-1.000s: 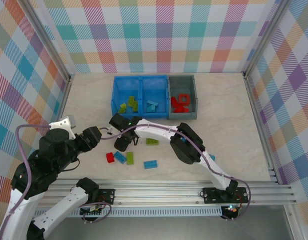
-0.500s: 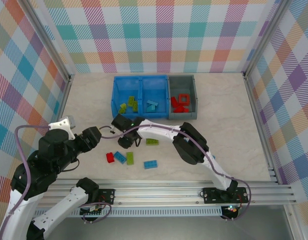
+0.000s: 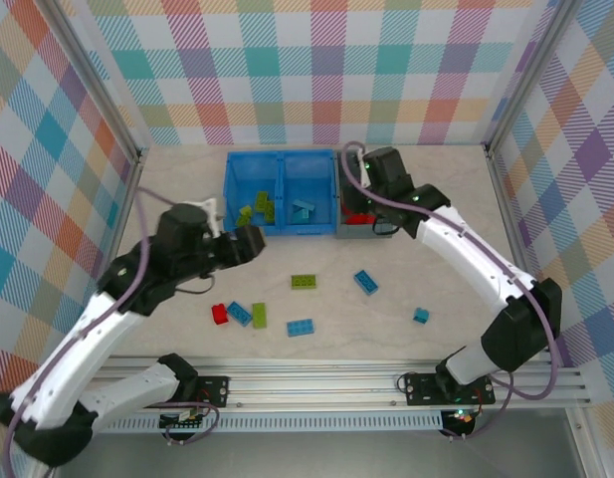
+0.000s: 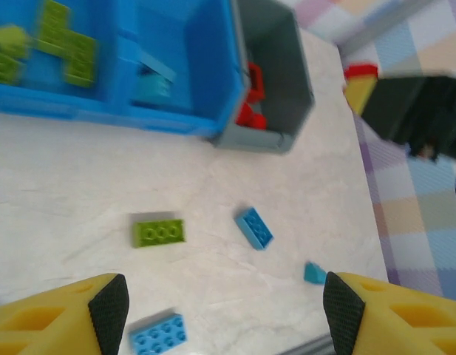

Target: Sort the legos into containers by color

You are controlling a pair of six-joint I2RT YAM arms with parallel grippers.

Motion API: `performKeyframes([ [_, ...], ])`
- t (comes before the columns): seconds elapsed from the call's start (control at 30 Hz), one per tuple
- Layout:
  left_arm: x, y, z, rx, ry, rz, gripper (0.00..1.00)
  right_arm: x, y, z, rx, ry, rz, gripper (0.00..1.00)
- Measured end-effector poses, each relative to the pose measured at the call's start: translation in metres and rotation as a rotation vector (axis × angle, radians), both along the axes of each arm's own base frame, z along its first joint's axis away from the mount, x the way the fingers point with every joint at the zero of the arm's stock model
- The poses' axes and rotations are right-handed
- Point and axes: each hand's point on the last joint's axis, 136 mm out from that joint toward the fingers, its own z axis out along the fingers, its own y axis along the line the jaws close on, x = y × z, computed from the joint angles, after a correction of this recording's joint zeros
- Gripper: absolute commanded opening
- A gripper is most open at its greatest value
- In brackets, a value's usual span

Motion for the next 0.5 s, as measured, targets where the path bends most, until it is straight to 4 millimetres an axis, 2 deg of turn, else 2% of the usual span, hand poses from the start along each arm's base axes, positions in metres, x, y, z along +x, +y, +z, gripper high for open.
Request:
performKeyframes([
  [0.07,0.006,-0.038,-0.012,0.034,0.013,-0.074,0.71,0.016,-0.017,-0.022,-0.060,0.081,-0.089,0.36],
  [0.13,0.009,-0.071,-0.025,0.060,0.012,-0.127,0.71,0.031,-0.024,-0.047,-0.126,0.148,-0.151,0.34],
  [0.23,0.009,-0.106,-0.040,0.080,-0.003,-0.178,0.71,0.042,-0.033,-0.090,-0.239,0.252,-0.219,0.34],
  [0.27,0.009,-0.115,-0.043,0.081,-0.014,-0.187,0.71,0.045,-0.037,-0.104,-0.276,0.289,-0.240,0.34],
  [0.37,0.011,-0.132,-0.043,0.074,-0.050,-0.196,0.70,0.050,-0.044,-0.127,-0.345,0.351,-0.280,0.35],
  [0.5,0.012,-0.141,-0.037,0.055,-0.087,-0.194,0.70,0.064,-0.046,-0.135,-0.386,0.374,-0.318,0.36],
])
